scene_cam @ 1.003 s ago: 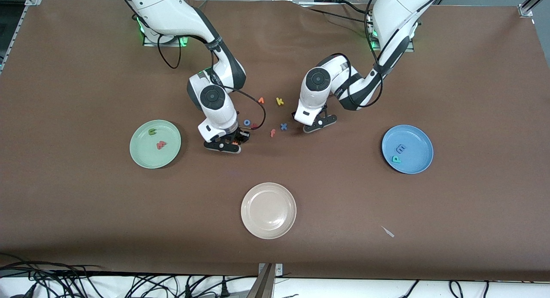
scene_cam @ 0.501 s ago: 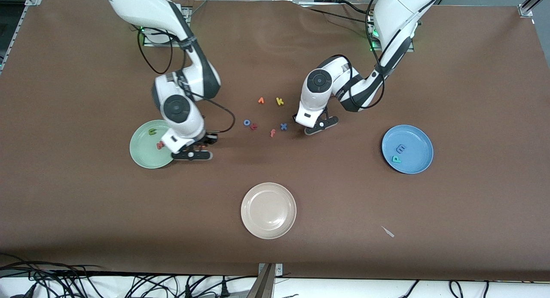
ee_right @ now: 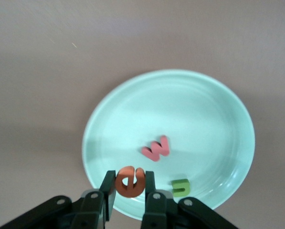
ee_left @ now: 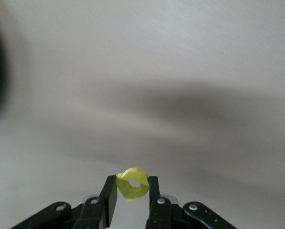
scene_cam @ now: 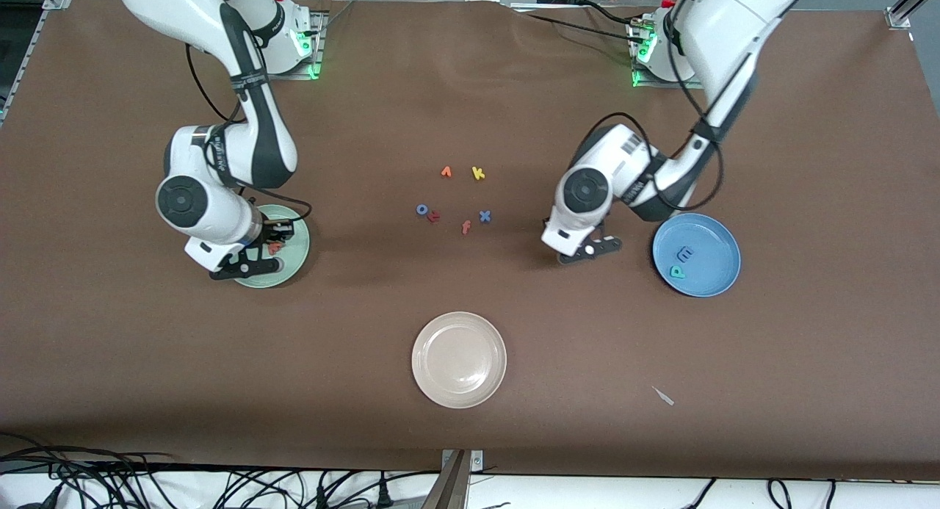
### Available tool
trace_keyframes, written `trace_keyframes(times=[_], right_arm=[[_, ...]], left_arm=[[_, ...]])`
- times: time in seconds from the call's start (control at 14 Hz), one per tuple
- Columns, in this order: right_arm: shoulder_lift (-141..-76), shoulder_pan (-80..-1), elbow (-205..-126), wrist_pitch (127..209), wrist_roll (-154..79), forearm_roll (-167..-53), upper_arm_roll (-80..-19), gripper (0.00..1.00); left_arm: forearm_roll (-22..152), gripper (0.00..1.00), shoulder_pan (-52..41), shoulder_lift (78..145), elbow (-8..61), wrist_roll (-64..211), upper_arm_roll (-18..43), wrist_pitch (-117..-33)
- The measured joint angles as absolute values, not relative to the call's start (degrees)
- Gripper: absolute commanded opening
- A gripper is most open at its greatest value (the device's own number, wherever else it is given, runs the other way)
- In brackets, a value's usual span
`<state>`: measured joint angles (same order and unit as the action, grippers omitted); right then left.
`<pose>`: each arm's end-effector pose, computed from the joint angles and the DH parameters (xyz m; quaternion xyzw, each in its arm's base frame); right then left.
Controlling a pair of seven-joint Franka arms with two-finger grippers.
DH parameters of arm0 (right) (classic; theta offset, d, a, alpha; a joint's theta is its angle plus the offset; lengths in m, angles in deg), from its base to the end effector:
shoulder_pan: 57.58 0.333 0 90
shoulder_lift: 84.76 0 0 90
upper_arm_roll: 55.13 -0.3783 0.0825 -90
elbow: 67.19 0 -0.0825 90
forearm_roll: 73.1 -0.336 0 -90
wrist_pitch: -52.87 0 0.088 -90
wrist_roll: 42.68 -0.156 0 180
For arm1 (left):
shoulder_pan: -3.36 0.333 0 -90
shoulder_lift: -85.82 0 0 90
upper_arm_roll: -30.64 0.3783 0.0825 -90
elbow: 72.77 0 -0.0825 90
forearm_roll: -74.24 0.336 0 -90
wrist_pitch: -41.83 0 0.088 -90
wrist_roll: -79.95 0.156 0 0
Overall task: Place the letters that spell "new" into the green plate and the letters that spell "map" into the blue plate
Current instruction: 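Drop the orange e in the green plate while the left gripper drops yellow in blue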
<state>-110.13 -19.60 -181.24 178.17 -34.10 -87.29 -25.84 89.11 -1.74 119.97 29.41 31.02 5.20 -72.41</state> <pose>0.5569 0.1199 0.2924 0.9928 0.0802 -0.0877 0.0132 0.5425 -0.2600 0.2617 -0.9824 -0.1002 0.1318 0.0867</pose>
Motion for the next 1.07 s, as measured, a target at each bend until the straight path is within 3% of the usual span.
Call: trace_keyframes(times=[0.29, 0.5, 0.57, 0.72, 0.79, 0.93, 1.07], right_arm=[[-109.06, -19.66, -190.76, 187.98, -30.52, -91.50, -25.09, 0.24], [-108.85, -19.42, -192.64, 189.11, -30.37, -95.86, -25.33, 0.29], [-108.83, -19.34, -192.79, 189.17, -30.37, -96.95, -25.54, 0.29], [-108.80, -19.23, -193.23, 189.99, -30.37, -98.33, -26.37, 0.30], [-108.79, -19.18, -193.53, 190.71, -30.38, -98.78, -26.77, 0.32], [-108.79, -19.14, -193.99, 191.38, -30.38, -98.91, -27.05, 0.67], [-108.78, -19.14, -194.09, 191.65, -30.38, -98.92, -27.06, 0.71]], left_arm=[[88.96, 0.02, 8.29, 119.97, 25.84, 53.41, 5.33, -64.61], [88.96, 0.03, 14.52, 120.11, 25.57, 67.98, 5.61, -62.74], [89.17, 0.19, 16.09, 120.41, 25.61, 72.18, 6.04, -62.50], [90.98, 1.00, 17.45, 121.85, 25.66, 79.47, 7.12, -62.43], [91.69, 1.00, 17.59, 122.82, 25.64, 82.74, 7.35, -62.43], [91.86, 1.00, 18.04, 123.55, 25.06, 85.73, 7.38, -62.37], [91.86, 1.00, 18.34, 123.51, 21.95, 86.23, 7.36, -59.39]])
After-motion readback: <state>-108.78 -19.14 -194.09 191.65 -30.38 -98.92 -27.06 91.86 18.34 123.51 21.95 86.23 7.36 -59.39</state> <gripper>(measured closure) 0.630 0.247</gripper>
